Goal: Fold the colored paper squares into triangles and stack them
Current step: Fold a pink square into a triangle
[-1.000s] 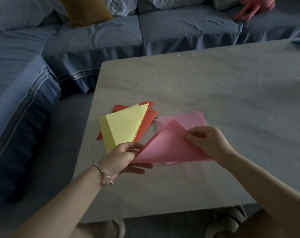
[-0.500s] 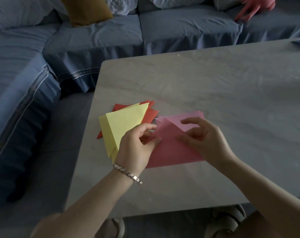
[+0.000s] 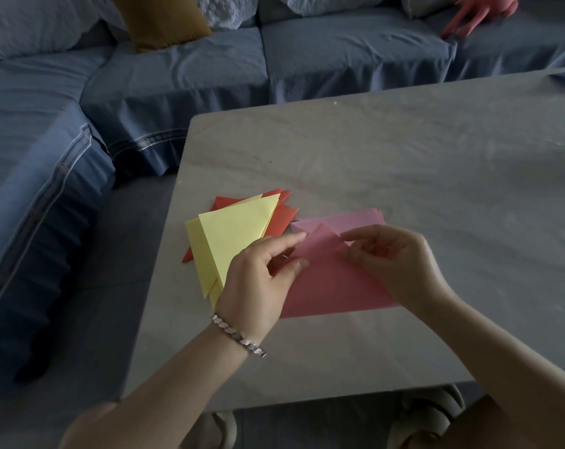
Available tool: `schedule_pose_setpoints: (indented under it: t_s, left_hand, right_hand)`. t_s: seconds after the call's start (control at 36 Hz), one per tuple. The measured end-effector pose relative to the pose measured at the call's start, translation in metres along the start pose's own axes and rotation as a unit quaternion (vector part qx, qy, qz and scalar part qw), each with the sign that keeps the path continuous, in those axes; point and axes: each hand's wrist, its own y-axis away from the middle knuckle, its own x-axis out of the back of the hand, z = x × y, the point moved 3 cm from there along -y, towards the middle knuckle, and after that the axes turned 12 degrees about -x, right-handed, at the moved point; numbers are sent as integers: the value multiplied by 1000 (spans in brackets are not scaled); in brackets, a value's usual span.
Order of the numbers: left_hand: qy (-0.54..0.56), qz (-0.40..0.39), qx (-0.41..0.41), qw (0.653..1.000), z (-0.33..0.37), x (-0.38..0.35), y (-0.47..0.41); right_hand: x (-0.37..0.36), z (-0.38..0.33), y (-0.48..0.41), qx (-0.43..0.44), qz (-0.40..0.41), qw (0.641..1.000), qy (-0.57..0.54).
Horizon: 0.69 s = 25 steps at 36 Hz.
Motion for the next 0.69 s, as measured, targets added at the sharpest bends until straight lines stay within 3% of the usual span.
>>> schedule_pose_setpoints:
  t_s: [0.47, 0.69]
  left_hand:
    - [5, 35, -58, 998, 11, 2, 1]
    - [16, 43, -38, 998, 12, 5, 3]
  right_hand:
    - [3, -10, 5, -2, -11, 1000, -9]
    - [2, -14, 7, -2, 1, 1000, -7]
